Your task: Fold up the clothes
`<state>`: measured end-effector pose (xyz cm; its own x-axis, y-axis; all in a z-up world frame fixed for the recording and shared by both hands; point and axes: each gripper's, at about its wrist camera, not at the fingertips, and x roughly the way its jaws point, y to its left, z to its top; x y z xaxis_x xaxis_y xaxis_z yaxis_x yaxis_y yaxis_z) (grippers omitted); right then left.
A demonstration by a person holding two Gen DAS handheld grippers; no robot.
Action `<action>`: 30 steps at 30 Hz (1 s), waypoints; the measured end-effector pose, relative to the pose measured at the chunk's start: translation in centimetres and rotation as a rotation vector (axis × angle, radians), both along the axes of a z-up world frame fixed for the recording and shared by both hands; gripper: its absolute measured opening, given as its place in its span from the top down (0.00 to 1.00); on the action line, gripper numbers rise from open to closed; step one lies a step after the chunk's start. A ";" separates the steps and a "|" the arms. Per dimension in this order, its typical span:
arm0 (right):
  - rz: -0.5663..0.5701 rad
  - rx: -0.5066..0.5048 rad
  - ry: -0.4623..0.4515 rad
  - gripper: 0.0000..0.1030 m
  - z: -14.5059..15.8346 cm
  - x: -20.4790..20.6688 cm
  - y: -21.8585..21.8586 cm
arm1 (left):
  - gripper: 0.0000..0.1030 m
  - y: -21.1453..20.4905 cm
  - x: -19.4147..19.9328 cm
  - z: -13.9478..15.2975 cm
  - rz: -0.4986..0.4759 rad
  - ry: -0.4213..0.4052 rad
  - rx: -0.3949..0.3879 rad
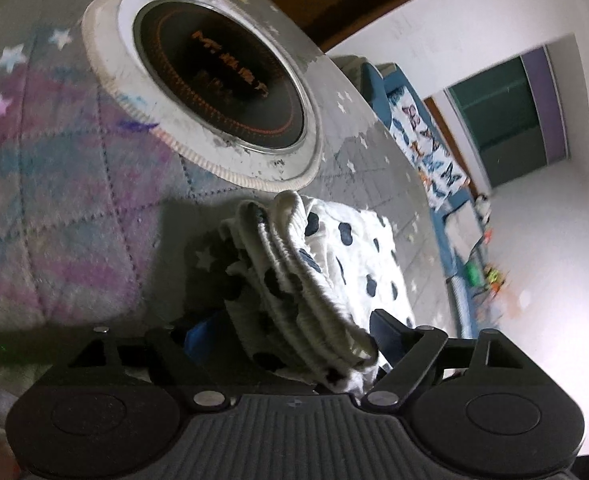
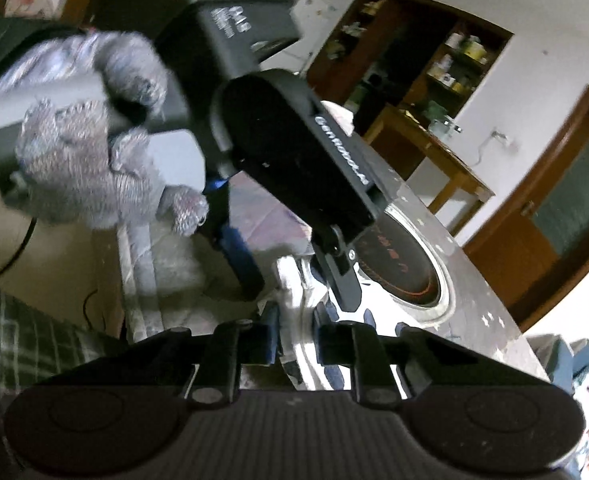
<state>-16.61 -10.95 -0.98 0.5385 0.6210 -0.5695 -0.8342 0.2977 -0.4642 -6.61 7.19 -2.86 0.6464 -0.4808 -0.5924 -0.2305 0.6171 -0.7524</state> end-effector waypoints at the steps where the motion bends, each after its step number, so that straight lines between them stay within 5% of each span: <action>1: -0.005 0.010 0.004 0.85 0.2 0.3 -0.3 | 0.18 0.0 0.1 -0.1 0.007 0.005 -0.017; 15: -0.035 0.097 0.041 0.86 1.3 -0.4 -2.0 | 0.21 -0.4 0.9 -1.6 0.054 0.050 -0.189; 23: -0.022 0.095 0.091 0.86 0.6 -0.4 -2.5 | 0.66 0.1 1.4 -2.7 0.088 0.068 -0.207; 30: -0.035 0.147 0.207 0.81 1.4 0.9 -3.9 | 0.74 0.5 1.6 -3.0 0.081 0.057 -0.177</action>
<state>-15.74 -14.87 0.41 0.4429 0.6880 -0.5749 -0.8948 0.3799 -0.2346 -5.04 7.70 -5.90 0.6554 -0.5282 -0.5399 -0.3192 0.4540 -0.8318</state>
